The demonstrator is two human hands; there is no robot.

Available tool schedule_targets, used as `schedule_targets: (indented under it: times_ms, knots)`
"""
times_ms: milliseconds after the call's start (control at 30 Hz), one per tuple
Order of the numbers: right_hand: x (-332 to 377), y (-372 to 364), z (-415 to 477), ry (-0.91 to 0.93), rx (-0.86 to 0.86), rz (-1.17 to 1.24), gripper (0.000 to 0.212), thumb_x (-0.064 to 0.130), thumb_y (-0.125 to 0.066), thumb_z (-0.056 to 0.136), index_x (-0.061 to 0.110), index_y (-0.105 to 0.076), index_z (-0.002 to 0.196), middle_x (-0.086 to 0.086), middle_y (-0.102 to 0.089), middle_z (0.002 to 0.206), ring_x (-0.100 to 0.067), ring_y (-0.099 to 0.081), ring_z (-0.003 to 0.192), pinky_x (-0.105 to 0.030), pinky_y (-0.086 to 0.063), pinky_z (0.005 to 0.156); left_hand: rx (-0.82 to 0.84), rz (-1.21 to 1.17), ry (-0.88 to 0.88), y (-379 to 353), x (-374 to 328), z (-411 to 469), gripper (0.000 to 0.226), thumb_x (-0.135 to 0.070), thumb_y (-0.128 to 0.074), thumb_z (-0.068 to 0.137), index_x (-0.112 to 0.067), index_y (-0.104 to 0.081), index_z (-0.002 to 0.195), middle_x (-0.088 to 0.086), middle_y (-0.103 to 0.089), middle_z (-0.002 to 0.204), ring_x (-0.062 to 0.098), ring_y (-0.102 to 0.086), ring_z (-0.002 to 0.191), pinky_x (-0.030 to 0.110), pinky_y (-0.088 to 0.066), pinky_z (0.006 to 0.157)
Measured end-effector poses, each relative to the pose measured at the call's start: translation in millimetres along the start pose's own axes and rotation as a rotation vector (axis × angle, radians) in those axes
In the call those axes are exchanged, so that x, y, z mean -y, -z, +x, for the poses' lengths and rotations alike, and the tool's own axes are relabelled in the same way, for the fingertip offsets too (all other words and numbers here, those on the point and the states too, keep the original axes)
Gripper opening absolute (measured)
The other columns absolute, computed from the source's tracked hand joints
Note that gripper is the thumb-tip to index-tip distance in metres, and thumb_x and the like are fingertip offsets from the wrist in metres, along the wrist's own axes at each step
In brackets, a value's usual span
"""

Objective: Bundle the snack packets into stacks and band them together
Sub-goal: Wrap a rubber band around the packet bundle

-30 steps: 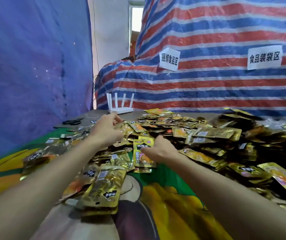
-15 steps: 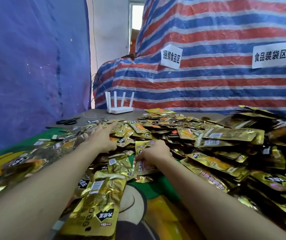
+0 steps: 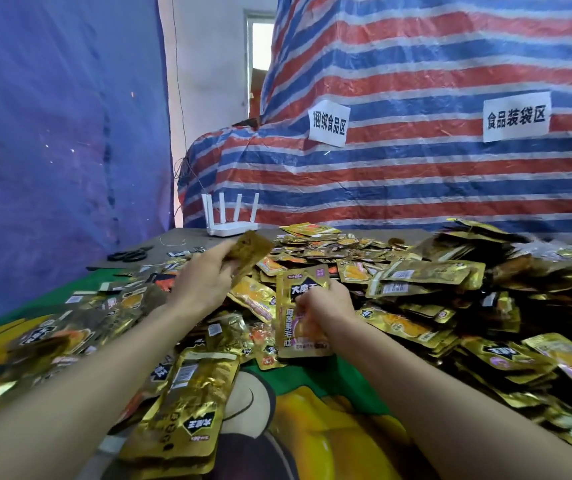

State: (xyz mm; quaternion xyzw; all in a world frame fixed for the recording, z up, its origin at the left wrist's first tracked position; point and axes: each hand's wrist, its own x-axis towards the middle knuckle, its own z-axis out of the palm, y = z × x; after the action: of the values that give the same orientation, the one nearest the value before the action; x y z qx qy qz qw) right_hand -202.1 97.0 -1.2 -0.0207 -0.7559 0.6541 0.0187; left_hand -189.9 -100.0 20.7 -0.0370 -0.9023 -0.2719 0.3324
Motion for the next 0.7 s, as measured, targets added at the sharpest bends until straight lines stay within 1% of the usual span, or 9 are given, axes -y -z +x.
schedule_targets:
  times_ms: [67, 100, 167, 200, 300, 367, 467, 533, 700]
  knots:
    - [2, 12, -11, 0.031, 0.006, 0.044, 0.023, -0.006, -0.060, 0.086, 0.004, -0.052, 0.105, -0.017, -0.063, 0.096, -0.028, -0.063, 0.062, -0.042, -0.057, 0.062, -0.106, -0.218, 0.033, 5, -20, -4, 0.021, -0.013, -0.051, 0.103, -0.020, -0.059, 0.121, 0.003, -0.070, 0.102, 0.026, -0.066, 0.094, 0.043, -0.052, 0.084]
    - [3, 18, -16, 0.045, 0.015, 0.062, 0.034, -0.007, -0.059, 0.087, 0.001, -0.050, 0.119, -0.016, -0.061, 0.101, -0.025, -0.062, 0.062, -0.037, -0.055, 0.057, -0.146, -0.339, 0.058, 9, -31, -6, 0.020, -0.011, -0.049, 0.104, -0.019, -0.057, 0.120, 0.003, -0.069, 0.103, 0.023, -0.067, 0.093, 0.042, -0.053, 0.084]
    - [5, 30, -26, 0.073, 0.027, 0.129, 0.060, -0.005, -0.057, 0.090, 0.009, -0.037, 0.145, -0.012, -0.060, 0.106, -0.017, -0.063, 0.058, -0.031, -0.053, 0.049, -0.211, -0.572, 0.116, 15, -56, -13, 0.020, -0.007, -0.048, 0.104, -0.020, -0.054, 0.118, 0.001, -0.067, 0.105, 0.017, -0.067, 0.094, 0.039, -0.056, 0.082]
    - [5, 36, -31, 0.093, 0.026, 0.163, 0.060, -0.004, -0.057, 0.092, 0.012, -0.037, 0.146, -0.011, -0.063, 0.103, -0.017, -0.066, 0.059, -0.031, -0.055, 0.049, -0.236, -0.675, 0.151, 18, -67, -19, 0.019, -0.007, -0.047, 0.104, -0.021, -0.053, 0.116, 0.000, -0.067, 0.105, 0.016, -0.067, 0.094, 0.037, -0.058, 0.079]
    - [3, 56, -46, 0.175, 0.000, 0.247, 0.043, -0.002, -0.063, 0.093, 0.011, -0.054, 0.132, -0.010, -0.075, 0.094, -0.028, -0.076, 0.078, -0.041, -0.064, 0.063, -0.262, -0.851, 0.254, 20, -96, -40, 0.016, -0.010, -0.047, 0.104, -0.021, -0.055, 0.112, 0.000, -0.068, 0.100, 0.017, -0.067, 0.093, 0.038, -0.056, 0.073]
    - [-1, 67, -55, 0.255, -0.001, 0.274, 0.033, -0.003, -0.067, 0.091, 0.018, -0.065, 0.118, -0.003, -0.078, 0.085, -0.024, -0.077, 0.075, -0.037, -0.062, 0.056, -0.218, -0.953, 0.296, 14, -109, -58, 0.020, -0.010, -0.048, 0.102, -0.027, -0.056, 0.109, -0.003, -0.071, 0.094, 0.016, -0.068, 0.089, 0.036, -0.051, 0.069]
    - [-4, 79, -64, 0.331, 0.011, 0.304, 0.030, -0.002, -0.069, 0.091, 0.023, -0.067, 0.109, 0.001, -0.078, 0.082, -0.020, -0.076, 0.071, -0.029, -0.058, 0.052, -0.094, -1.091, 0.339, -2, -117, -80, 0.030, -0.008, -0.051, 0.101, -0.036, -0.053, 0.111, -0.005, -0.074, 0.098, 0.007, -0.072, 0.080, 0.033, -0.052, 0.062]
    - [-4, 80, -65, 0.347, 0.026, 0.330, 0.029, -0.002, -0.065, 0.093, 0.022, -0.067, 0.109, 0.002, -0.078, 0.081, -0.019, -0.076, 0.070, -0.028, -0.057, 0.052, -0.030, -1.149, 0.351, -13, -113, -88, 0.040, 0.000, -0.052, 0.099, -0.035, -0.051, 0.118, 0.000, -0.070, 0.108, 0.011, -0.073, 0.085, 0.028, -0.057, 0.057]
    - [-8, 68, -73, 0.320, 0.091, 0.348, 0.036, -0.001, -0.045, 0.096, 0.025, -0.066, 0.109, -0.004, -0.075, 0.080, -0.018, -0.071, 0.064, -0.031, -0.057, 0.050, 0.054, -1.037, 0.312, -28, -104, -100, 0.069, 0.021, -0.051, 0.083, -0.034, -0.056, 0.125, 0.004, -0.071, 0.106, 0.011, -0.072, 0.088, 0.026, -0.058, 0.064]
